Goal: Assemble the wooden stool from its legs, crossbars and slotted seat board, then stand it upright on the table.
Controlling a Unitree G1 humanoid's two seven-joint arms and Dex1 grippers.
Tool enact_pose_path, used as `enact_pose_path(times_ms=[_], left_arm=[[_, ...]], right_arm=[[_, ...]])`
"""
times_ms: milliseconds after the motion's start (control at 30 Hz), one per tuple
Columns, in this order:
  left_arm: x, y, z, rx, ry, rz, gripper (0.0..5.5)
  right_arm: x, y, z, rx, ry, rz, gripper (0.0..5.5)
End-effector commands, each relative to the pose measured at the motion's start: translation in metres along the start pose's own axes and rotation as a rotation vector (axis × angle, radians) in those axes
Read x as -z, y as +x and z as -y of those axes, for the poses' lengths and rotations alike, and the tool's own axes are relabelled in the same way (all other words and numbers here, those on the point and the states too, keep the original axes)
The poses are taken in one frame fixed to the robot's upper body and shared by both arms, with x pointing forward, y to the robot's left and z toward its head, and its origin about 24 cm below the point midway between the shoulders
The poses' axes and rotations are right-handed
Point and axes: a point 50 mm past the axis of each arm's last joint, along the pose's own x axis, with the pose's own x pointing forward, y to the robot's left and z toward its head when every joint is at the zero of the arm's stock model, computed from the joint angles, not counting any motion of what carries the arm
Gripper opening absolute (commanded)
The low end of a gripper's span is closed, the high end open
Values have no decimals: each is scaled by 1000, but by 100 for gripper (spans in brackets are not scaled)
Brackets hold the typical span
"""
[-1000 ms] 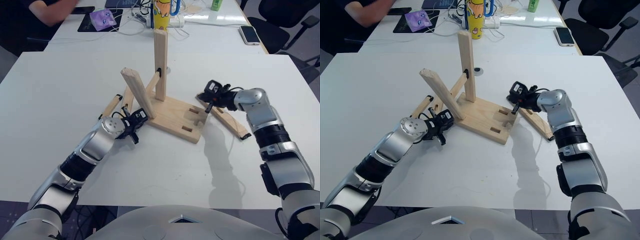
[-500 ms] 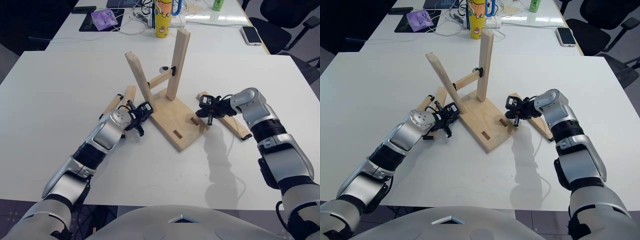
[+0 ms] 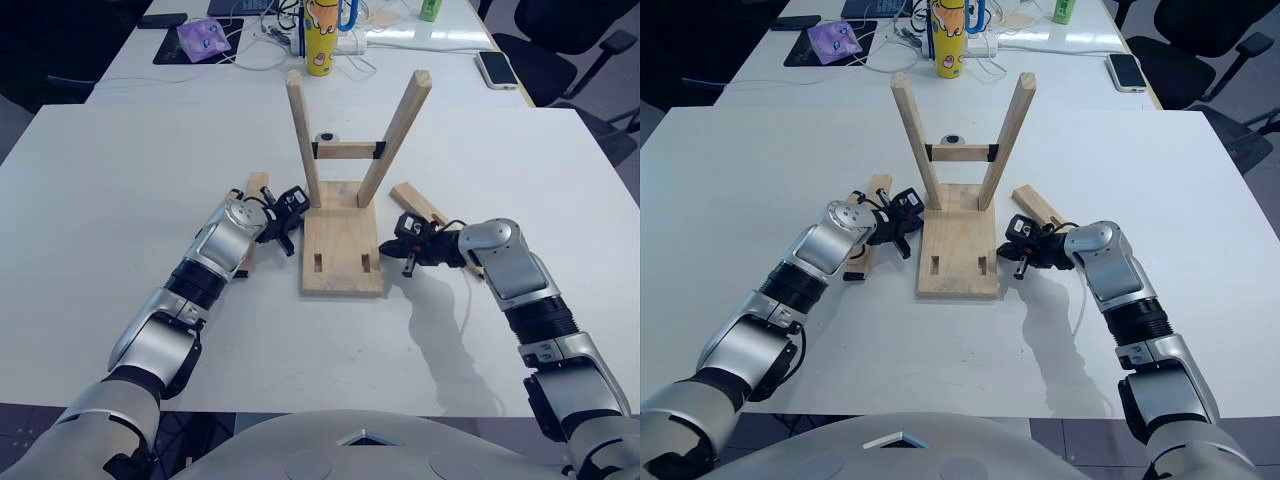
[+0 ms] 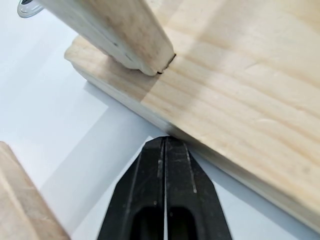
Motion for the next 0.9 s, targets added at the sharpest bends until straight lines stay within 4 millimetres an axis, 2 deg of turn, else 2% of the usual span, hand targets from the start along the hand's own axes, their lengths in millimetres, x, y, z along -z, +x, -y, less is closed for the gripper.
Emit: enact_pose_path(times_ms=[33,167,267,333,433,567,733,833,900], left_arm=[[4,-7,6,12,-4,-1,1],[-7,-40,-8,-181,-18,123,1],[-16,-75,-12,-333,-110,292,54],[-3,-98,-11,-424,-194,325,90],[28,-117,-24,-520,-274,275,137],[57,-120,-45,-538,-392,271,208],[93,-102,-52,-410,-487,225,285],[116,-98,-56,-380,-534,190,291],[124,-99,-57,-363,-559,196,291]], right_arm=[[-2,1,1,24,7,13,0],[-13,-18,10,112,-16,67,0],[-25,-34,16,275,22,208,0],[-20,-38,13,373,119,307,0],[4,-31,-1,456,298,331,0],[7,-21,-2,536,414,376,0],[5,-15,3,542,448,406,0],[3,-17,5,514,472,447,27],[2,-17,4,480,482,469,59]])
